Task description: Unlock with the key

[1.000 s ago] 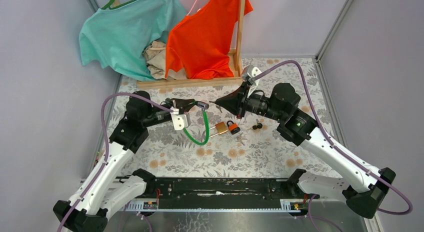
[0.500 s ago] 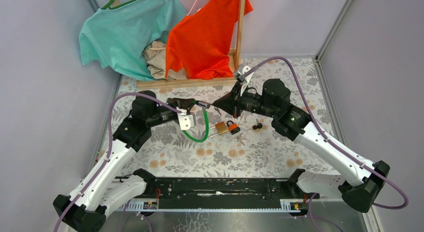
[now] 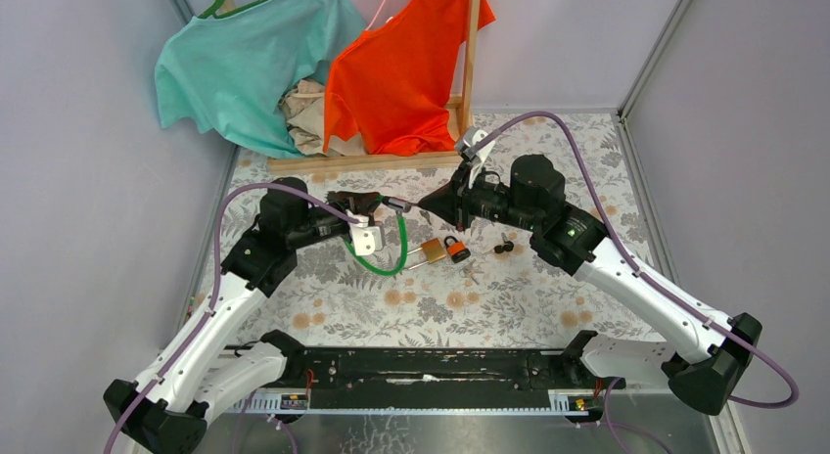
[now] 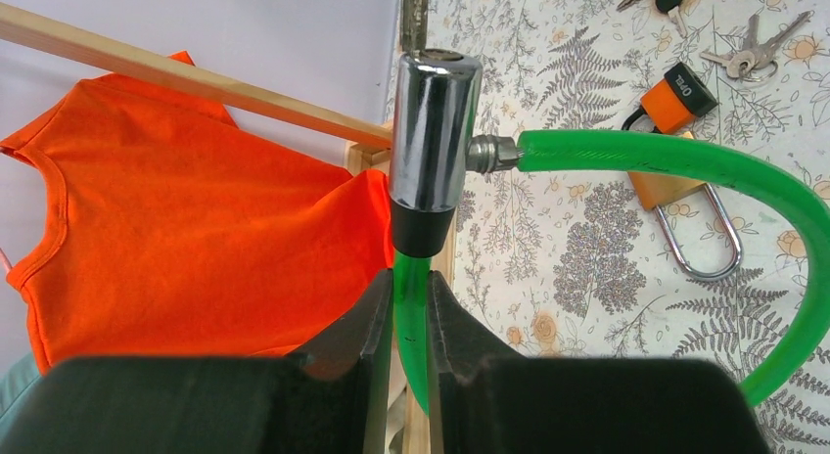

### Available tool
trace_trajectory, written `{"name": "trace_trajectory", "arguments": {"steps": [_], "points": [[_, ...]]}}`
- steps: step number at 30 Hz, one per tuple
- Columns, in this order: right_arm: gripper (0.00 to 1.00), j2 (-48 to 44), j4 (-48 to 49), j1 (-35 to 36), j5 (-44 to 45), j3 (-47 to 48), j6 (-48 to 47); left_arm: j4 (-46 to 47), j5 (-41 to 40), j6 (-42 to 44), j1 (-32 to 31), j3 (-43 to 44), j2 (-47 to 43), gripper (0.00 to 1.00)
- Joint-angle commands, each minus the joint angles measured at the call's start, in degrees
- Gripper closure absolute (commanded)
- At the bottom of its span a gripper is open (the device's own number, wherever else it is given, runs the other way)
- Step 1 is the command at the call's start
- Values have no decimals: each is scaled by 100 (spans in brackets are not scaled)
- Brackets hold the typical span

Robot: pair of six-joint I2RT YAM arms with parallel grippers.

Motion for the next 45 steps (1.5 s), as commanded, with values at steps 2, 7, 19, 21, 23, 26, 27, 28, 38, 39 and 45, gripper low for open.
{"name": "trace_trajectory", "arguments": {"steps": [2, 7, 19, 21, 23, 26, 27, 28, 38, 39, 45], "points": [[100, -42, 19, 44, 246, 219, -169, 172, 19, 162, -69, 301, -73, 100], [100, -46, 27, 51, 198, 154, -187, 172, 18, 142, -68, 305, -61, 100], [100, -112, 252, 51, -11, 34, -168, 150, 28, 131, -95, 358, -15, 100], [100, -81, 250, 48, -11, 47, -173, 135, 33, 147, -101, 365, -18, 100], [100, -62, 259, 51, 0, 54, -163, 111, 47, 146, -103, 375, -24, 100], [100, -46, 250, 46, 17, 56, -169, 90, 52, 143, -113, 406, -36, 100], [100, -40, 250, 49, 14, 56, -178, 73, 46, 148, -119, 421, -29, 100], [100, -31, 246, 49, 27, 54, -173, 40, 40, 153, -121, 449, -14, 100], [100, 29, 258, 136, 247, 66, -213, -177, -98, -133, -198, 719, 122, 100], [100, 31, 263, 159, 286, 66, -222, -202, -134, -165, -211, 743, 144, 100], [100, 78, 336, 247, 496, 86, -216, -482, -197, -106, -265, 879, 238, 100]]}}
